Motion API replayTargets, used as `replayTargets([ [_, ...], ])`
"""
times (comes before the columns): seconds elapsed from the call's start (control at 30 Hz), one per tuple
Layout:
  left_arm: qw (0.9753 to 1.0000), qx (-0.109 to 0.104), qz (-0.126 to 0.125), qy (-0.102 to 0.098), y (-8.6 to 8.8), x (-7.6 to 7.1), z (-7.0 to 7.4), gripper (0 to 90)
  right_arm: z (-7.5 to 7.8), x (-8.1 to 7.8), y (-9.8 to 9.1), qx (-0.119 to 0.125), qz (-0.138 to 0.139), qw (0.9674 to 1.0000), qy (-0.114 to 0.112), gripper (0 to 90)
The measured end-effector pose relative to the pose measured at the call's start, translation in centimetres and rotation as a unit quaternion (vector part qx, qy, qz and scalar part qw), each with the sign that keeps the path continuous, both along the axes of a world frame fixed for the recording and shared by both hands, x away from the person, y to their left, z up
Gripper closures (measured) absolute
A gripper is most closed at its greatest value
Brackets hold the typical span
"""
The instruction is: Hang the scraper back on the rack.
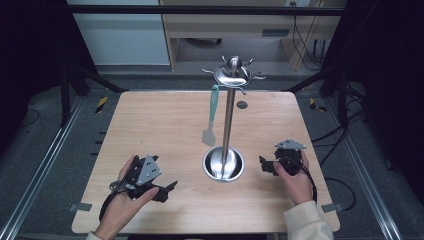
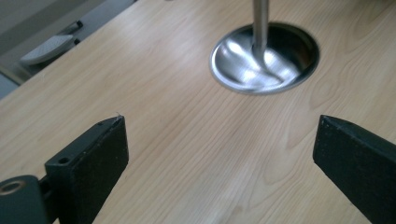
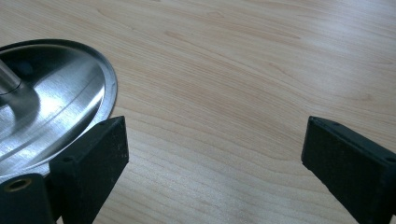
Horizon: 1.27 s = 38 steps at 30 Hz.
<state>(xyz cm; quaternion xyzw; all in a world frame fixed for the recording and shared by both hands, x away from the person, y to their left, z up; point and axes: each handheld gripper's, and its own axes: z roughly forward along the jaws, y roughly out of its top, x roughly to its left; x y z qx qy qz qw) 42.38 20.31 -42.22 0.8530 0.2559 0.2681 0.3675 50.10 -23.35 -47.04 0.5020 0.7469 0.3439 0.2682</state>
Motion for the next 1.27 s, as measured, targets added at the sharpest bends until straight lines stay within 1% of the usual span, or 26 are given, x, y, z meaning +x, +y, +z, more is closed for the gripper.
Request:
replayTargets([
  [0.03, 0.9999, 0.000, 0.008, 0.006, 0.7, 0.2, -0.8, 3.1, 0.0, 0.0, 0.0, -0.001, 0.001, 1.0000, 0.000, 7.7],
  [0.07, 0.9999, 0.000, 0.008, 0.006, 0.7, 0.2, -0.8, 3.2, 0.0, 0.0, 0.0, -0.001, 0.001, 1.0000, 0.000, 7.7],
  [0.13, 0.9997, 0.001, 0.021, 0.014, 1.6, 0.5, -1.7, 3.2, 0.0, 0.0, 0.0, -0.001, 0.002, 1.0000, 0.000, 7.7],
  [0.17, 0.9995, -0.002, 0.027, 0.017, 2.0, 0.6, -2.0, 3.2, -0.1, 0.0, 0.1, -0.001, 0.002, 1.0000, 0.000, 7.7],
  [0.2, 0.9995, -0.002, 0.027, 0.017, 2.0, 0.6, -2.0, 3.2, -0.1, 0.0, 0.1, -0.001, 0.002, 1.0000, 0.000, 7.7],
  [0.27, 0.9989, -0.001, 0.039, 0.026, 2.8, 0.8, -2.6, 3.2, -0.1, 0.0, 0.1, -0.001, 0.002, 1.0000, 0.001, 7.7],
  [0.3, 0.9989, -0.001, 0.039, 0.026, 2.8, 0.8, -2.6, 3.2, -0.1, 0.0, 0.1, -0.001, 0.002, 1.0000, 0.001, 7.7],
  [0.37, 0.9982, 0.006, 0.050, 0.033, 3.3, 1.0, -2.9, 3.3, -0.1, 0.0, 0.1, -0.001, 0.002, 1.0000, 0.002, 7.7],
  [0.5, 0.9965, 0.006, 0.070, 0.045, 4.4, 1.5, -3.5, 3.4, -0.1, 0.0, 0.2, -0.005, 0.006, 1.0000, 0.002, 7.7],
  [0.53, 0.9961, 0.008, 0.074, 0.047, 4.7, 1.6, -3.6, 3.4, -0.1, 0.1, 0.2, -0.005, 0.007, 1.0000, 0.002, 7.7],
  [0.57, 0.9953, 0.005, 0.084, 0.049, 5.4, 1.8, -3.7, 3.4, -0.1, 0.1, 0.2, -0.006, 0.007, 1.0000, 0.001, 7.7],
  [0.6, 0.9953, 0.005, 0.084, 0.049, 5.4, 1.8, -3.7, 3.5, -0.1, 0.1, 0.2, -0.006, 0.007, 1.0000, 0.001, 7.7],
  [0.63, 0.9945, -0.005, 0.092, 0.050, 5.7, 2.0, -3.8, 3.5, -0.1, 0.1, 0.2, -0.006, 0.007, 1.0000, 0.002, 7.7],
  [0.67, 0.9932, -0.010, 0.104, 0.051, 6.5, 2.2, -4.0, 3.7, -0.2, 0.1, 0.2, -0.006, 0.007, 1.0000, 0.002, 7.7],
  [0.7, 0.9932, -0.010, 0.104, 0.051, 6.5, 2.2, -4.0, 3.7, -0.2, 0.1, 0.2, -0.008, 0.008, 0.9999, 0.001, 7.7],
  [0.77, 0.9919, -0.012, 0.114, 0.056, 7.1, 2.5, -4.3, 3.8, -0.2, 0.1, 0.3, -0.007, 0.007, 1.0000, 0.003, 7.7],
  [0.8, 0.9902, -0.017, 0.126, 0.057, 7.7, 2.6, -4.6, 3.9, -0.2, 0.1, 0.3, -0.007, 0.006, 1.0000, 0.003, 7.7],
  [0.83, 0.9897, -0.017, 0.130, 0.058, 7.9, 2.6, -4.6, 4.0, -0.2, 0.1, 0.3, -0.005, 0.008, 1.0000, 0.003, 7.7],
  [0.9, 0.9875, -0.024, 0.145, 0.056, 8.5, 2.6, -4.8, 4.2, -0.2, 0.1, 0.3, -0.008, 0.009, 0.9999, 0.003, 7.7],
  [0.93, 0.9875, -0.024, 0.145, 0.056, 8.5, 2.6, -4.8, 4.4, -0.2, 0.1, 0.3, -0.009, 0.009, 0.9999, 0.004, 7.7],
  [0.97, 0.9848, -0.029, 0.162, 0.055, 8.8, 2.6, -5.0, 4.6, -0.2, 0.1, 0.3, -0.008, 0.010, 0.9999, 0.005, 7.7],
  [1.07, 0.9820, -0.029, 0.178, 0.055, 9.1, 2.6, -5.2, 5.0, -0.2, 0.1, 0.4, -0.007, 0.011, 0.9999, 0.004, 7.7],
  [1.1, 0.9820, -0.029, 0.178, 0.055, 9.1, 2.6, -5.2, 5.0, -0.1, 0.0, 0.4, -0.005, 0.010, 0.9999, 0.005, 7.7],
  [1.17, 0.9804, -0.031, 0.186, 0.058, 9.2, 2.5, -5.3, 5.1, -0.1, 0.0, 0.4, -0.004, 0.010, 0.9999, 0.005, 7.7],
  [1.2, 0.9801, -0.031, 0.187, 0.058, 9.1, 2.5, -5.3, 5.1, -0.1, 0.0, 0.4, -0.004, 0.010, 0.9999, 0.005, 7.7],
  [1.27, 0.9803, -0.029, 0.187, 0.058, 9.1, 2.5, -5.3, 5.1, -0.1, 0.0, 0.4, -0.004, 0.009, 0.9999, 0.005, 7.7],
])
